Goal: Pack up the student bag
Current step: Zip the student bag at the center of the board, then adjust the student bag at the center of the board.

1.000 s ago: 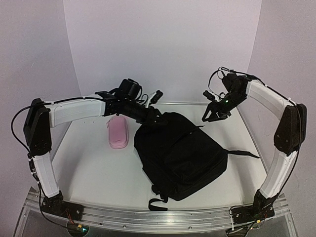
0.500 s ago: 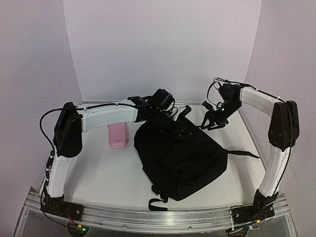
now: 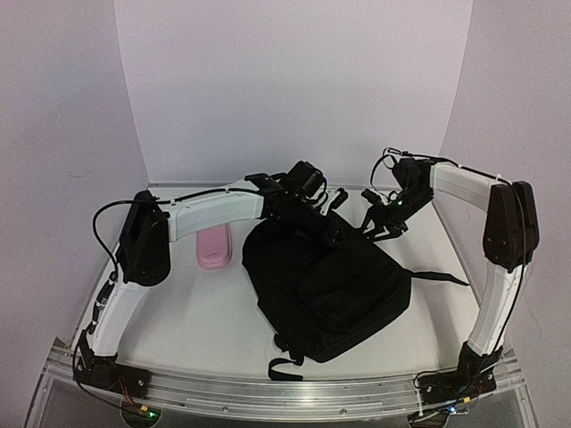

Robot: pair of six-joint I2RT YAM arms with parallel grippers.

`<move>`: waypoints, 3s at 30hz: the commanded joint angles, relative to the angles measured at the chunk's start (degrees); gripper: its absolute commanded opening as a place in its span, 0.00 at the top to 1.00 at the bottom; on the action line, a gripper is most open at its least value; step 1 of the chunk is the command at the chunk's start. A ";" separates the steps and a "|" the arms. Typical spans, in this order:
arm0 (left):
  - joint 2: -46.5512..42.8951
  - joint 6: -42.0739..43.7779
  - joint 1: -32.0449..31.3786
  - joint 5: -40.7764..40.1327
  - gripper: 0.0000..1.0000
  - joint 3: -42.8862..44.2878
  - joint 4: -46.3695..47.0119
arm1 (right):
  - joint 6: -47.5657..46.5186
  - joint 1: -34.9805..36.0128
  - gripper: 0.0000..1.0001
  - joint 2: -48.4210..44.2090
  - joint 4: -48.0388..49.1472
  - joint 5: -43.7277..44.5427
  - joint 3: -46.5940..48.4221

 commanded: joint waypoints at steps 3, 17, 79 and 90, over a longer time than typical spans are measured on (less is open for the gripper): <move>2.30 -0.20 0.56 0.81 0.69 3.39 -0.45 | -0.10 1.53 0.52 1.21 0.73 -2.96 -0.39; -8.63 1.64 0.56 -1.37 1.00 -9.00 1.72 | 0.17 1.46 1.00 1.14 0.99 1.33 1.09; -26.02 -3.73 15.75 -0.98 0.45 -26.20 3.24 | -7.20 8.07 0.35 -16.74 -3.40 -4.62 -4.85; -45.08 -15.56 6.14 -8.19 0.32 -56.33 7.79 | -7.47 3.30 0.25 -3.19 -2.56 17.49 4.21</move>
